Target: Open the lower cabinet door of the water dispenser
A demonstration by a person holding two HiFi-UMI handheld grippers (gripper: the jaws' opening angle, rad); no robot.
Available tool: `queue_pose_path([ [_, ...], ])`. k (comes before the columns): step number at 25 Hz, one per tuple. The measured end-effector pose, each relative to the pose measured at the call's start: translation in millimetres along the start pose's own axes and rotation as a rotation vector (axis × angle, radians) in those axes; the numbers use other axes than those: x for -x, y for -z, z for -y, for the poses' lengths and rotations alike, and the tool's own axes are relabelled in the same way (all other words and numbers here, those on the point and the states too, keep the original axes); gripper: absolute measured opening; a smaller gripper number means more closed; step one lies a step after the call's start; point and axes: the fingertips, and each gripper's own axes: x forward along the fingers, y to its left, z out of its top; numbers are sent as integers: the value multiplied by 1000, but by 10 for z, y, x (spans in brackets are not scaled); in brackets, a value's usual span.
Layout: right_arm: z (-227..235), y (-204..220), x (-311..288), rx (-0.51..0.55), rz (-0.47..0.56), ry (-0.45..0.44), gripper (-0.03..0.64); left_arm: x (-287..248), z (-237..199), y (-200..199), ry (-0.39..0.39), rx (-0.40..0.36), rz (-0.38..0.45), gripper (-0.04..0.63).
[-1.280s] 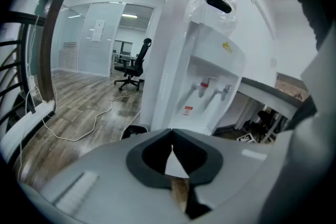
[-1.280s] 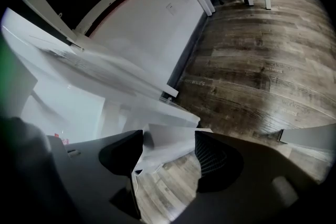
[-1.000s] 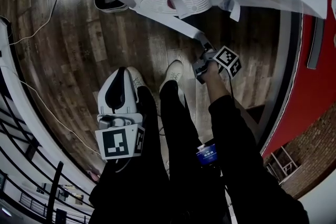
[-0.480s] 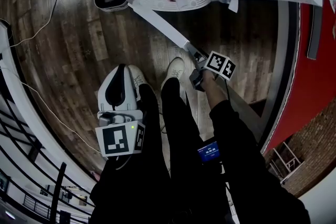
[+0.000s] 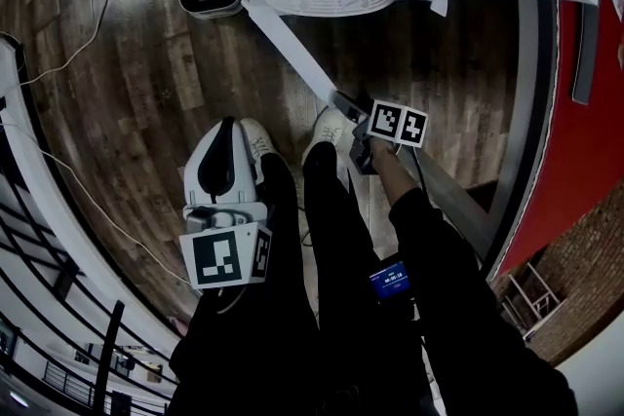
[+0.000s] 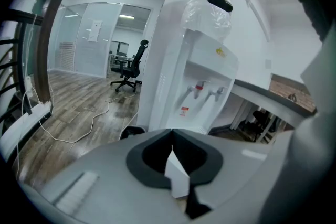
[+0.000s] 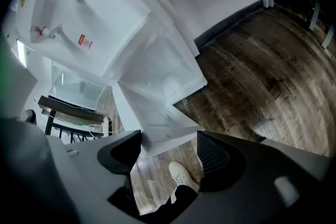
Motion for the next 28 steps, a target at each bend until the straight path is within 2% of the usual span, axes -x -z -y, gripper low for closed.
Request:
queue_pose_path([
  [11, -302, 311, -171, 176, -118, -21, 347, 45, -90, 33, -5, 6, 0, 7],
  [18, -427, 448, -266, 211, -163, -36, 360, 64, -188, 57, -18, 12, -4, 7],
  [24, -567, 516, -328, 298, -193, -37, 359, 69, -248, 43, -25, 17, -3, 6],
  [28, -644, 567, -376, 317, -208, -47, 360, 63, -264, 53, -23, 22, -7, 6],
])
